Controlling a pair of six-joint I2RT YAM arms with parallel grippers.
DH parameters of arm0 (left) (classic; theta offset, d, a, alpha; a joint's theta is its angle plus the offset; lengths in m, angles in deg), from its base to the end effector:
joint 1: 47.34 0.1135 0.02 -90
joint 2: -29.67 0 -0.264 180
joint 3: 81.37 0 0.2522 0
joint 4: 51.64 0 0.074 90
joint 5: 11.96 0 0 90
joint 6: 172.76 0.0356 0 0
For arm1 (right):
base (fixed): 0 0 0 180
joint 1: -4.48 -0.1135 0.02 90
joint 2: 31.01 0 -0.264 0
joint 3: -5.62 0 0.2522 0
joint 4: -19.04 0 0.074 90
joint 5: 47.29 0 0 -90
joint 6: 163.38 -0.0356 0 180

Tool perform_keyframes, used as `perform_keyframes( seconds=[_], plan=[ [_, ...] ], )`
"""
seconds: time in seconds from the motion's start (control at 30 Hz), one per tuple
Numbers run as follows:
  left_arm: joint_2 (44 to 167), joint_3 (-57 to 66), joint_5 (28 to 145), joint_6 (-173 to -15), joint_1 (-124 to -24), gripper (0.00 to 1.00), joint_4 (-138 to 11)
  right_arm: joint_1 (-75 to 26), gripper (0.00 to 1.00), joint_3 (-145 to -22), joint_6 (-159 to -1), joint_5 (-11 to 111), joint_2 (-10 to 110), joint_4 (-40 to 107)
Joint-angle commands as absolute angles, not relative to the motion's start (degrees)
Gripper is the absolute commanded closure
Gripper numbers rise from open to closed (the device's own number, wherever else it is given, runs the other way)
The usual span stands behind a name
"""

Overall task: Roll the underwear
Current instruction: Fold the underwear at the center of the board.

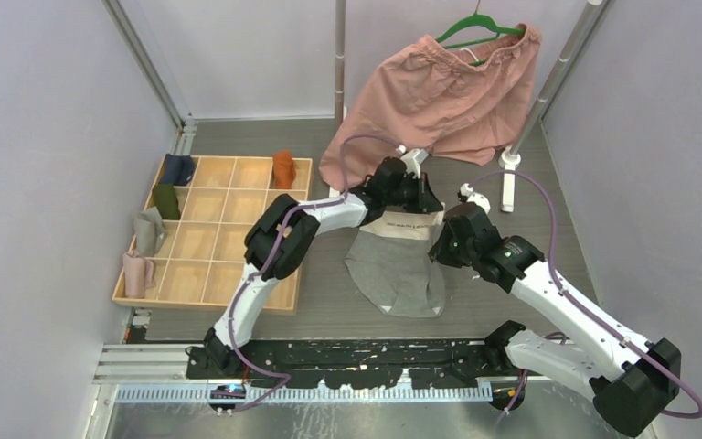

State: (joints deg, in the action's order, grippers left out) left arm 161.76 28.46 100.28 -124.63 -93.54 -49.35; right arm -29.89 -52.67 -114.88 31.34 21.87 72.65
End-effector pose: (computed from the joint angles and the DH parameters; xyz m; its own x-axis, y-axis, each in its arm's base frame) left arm 0.3577 -0.3925 0.1773 -0.7863 -0.0727 -0.6136 0.5231 0.4504 -0.7236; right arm 0.1561 0.0983 0.2666 -0.7557 0.2702 -0.5966 0.0744 0.9405 0.3316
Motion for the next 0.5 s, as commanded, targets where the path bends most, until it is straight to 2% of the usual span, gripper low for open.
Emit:
perform_keyframes(
  seconds=[0.0, 0.2, 0.47],
  plan=[
    [156.19, 24.30, 100.83, -125.77, -88.89, 0.99, -41.89, -30.02, 0.99, -57.02, -114.58, 39.48, 24.83, 66.64],
    [153.04, 17.76, 103.82, -127.08, -85.01, 0.99, -37.62, -30.09, 0.99, -58.70, -116.67, 47.73, 32.44, 59.39],
    [149.92, 12.91, 106.38, -126.97, -82.28, 0.99, -35.89, -32.59, 0.99, -61.02, -118.25, 49.84, 40.53, 53.26]
  ],
)
